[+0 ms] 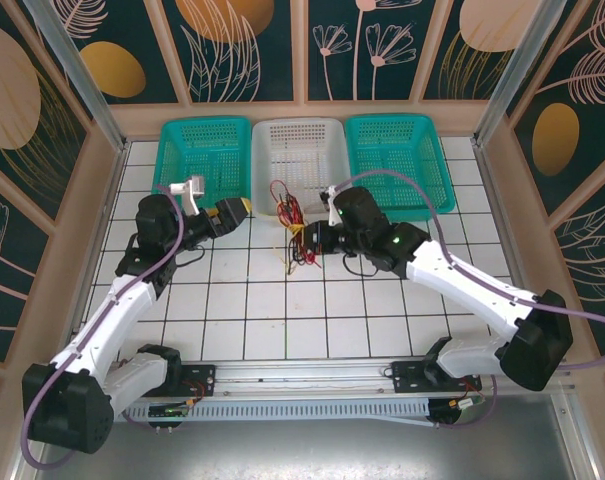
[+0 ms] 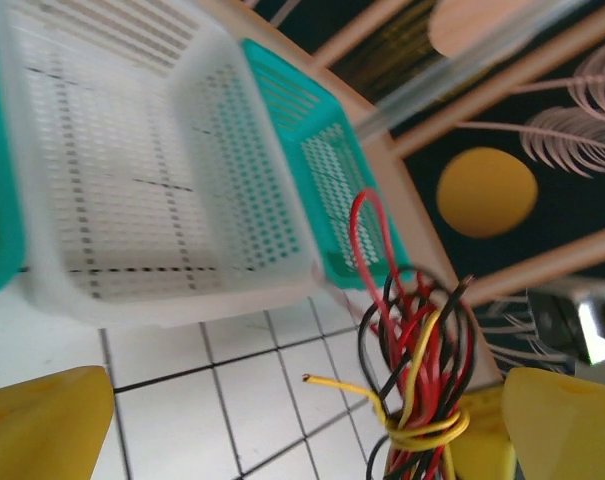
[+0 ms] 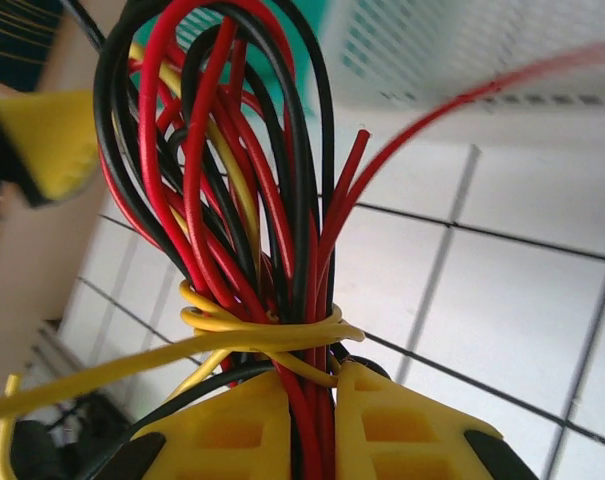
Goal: Untangle the cables
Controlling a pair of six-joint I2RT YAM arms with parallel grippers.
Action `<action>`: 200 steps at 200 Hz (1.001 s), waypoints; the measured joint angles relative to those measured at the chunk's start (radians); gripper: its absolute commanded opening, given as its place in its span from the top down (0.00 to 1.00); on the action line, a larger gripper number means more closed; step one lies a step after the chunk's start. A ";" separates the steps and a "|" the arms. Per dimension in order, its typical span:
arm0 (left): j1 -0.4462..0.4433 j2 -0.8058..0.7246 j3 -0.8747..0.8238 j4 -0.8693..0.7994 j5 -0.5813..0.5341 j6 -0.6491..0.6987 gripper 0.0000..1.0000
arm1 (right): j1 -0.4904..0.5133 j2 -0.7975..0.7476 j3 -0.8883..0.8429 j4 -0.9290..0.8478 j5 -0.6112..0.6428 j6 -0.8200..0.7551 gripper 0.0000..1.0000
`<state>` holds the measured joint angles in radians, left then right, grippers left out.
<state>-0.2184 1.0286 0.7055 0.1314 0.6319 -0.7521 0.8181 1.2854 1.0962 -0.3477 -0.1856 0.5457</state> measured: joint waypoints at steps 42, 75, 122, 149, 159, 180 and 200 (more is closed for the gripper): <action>0.000 0.006 0.021 0.065 0.143 0.005 0.01 | 0.000 0.015 0.096 0.000 -0.149 -0.055 0.85; 0.000 0.006 0.017 0.172 0.225 -0.046 0.01 | 0.012 0.050 0.124 -0.002 -0.216 -0.079 0.83; -0.001 0.004 0.000 0.231 0.293 -0.085 0.01 | 0.033 0.095 0.167 -0.009 -0.258 -0.103 0.82; -0.002 0.014 -0.001 0.232 0.313 -0.088 0.06 | 0.039 0.109 0.179 -0.008 -0.270 -0.107 0.82; -0.003 0.023 -0.006 0.240 0.319 -0.101 0.11 | 0.042 0.114 0.180 -0.009 -0.273 -0.110 0.82; -0.006 0.044 -0.018 0.269 0.335 -0.122 0.22 | 0.046 0.123 0.181 -0.019 -0.272 -0.118 0.82; -0.019 0.069 -0.019 0.285 0.350 -0.133 0.35 | 0.046 0.126 0.181 -0.023 -0.271 -0.118 0.81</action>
<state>-0.2371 1.0973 0.6868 0.4168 0.9817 -0.8848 0.8642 1.4113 1.2770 -0.3706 -0.4568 0.4274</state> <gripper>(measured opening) 0.721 0.184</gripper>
